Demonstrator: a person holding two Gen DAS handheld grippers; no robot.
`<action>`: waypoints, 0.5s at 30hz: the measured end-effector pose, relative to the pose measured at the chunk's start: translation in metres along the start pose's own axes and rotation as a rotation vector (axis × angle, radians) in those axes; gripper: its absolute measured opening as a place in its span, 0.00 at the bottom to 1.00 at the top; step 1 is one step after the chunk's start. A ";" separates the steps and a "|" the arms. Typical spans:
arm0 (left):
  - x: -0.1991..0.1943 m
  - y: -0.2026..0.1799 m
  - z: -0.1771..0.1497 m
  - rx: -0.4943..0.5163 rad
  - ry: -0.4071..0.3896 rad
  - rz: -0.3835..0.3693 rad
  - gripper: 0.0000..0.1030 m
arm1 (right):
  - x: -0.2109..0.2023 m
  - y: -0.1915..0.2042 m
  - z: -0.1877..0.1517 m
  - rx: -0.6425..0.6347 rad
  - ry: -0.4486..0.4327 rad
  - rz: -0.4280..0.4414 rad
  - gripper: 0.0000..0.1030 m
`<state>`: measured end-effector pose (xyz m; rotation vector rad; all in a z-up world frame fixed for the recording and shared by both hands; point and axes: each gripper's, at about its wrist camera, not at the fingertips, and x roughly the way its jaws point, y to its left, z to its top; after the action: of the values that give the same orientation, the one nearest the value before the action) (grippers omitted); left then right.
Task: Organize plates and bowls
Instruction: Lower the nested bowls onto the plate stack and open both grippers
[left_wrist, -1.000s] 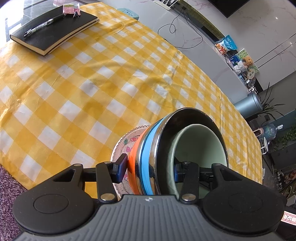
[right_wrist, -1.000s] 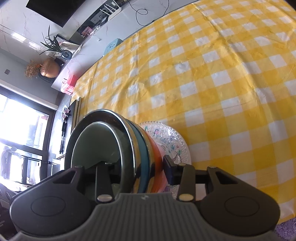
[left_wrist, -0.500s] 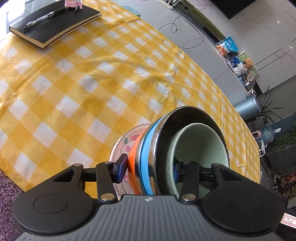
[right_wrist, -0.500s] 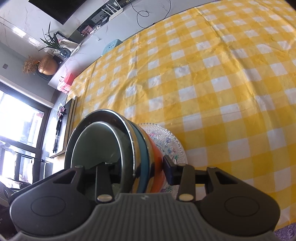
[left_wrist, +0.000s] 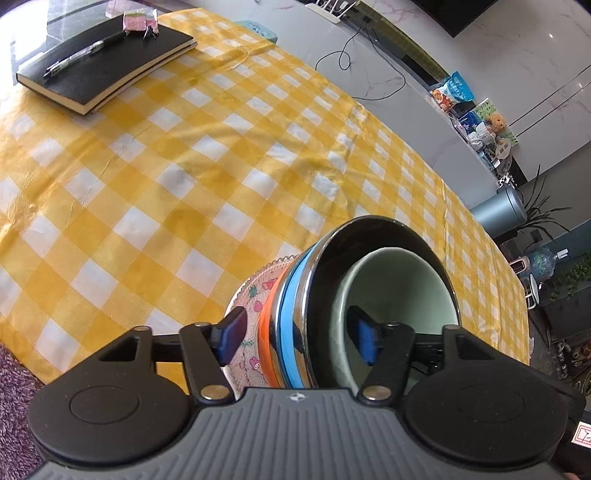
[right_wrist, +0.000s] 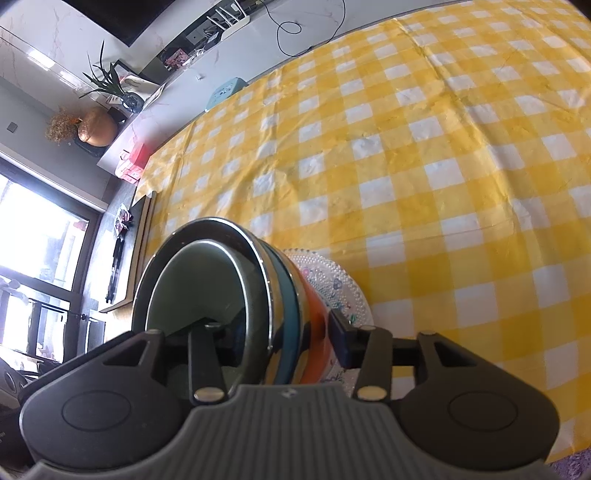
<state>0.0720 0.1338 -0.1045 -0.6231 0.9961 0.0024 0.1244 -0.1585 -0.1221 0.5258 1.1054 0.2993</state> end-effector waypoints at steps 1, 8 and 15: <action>-0.001 0.000 0.000 0.002 -0.006 0.000 0.73 | -0.001 0.000 0.000 -0.003 -0.004 -0.001 0.58; -0.020 -0.006 -0.001 0.037 -0.084 -0.007 0.82 | -0.015 -0.002 -0.001 -0.014 -0.040 0.010 0.63; -0.060 -0.025 -0.003 0.093 -0.252 -0.019 0.82 | -0.046 0.004 -0.001 -0.075 -0.131 -0.008 0.63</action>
<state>0.0432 0.1282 -0.0463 -0.5325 0.7425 0.0178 0.1041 -0.1768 -0.0851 0.4674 0.9654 0.2940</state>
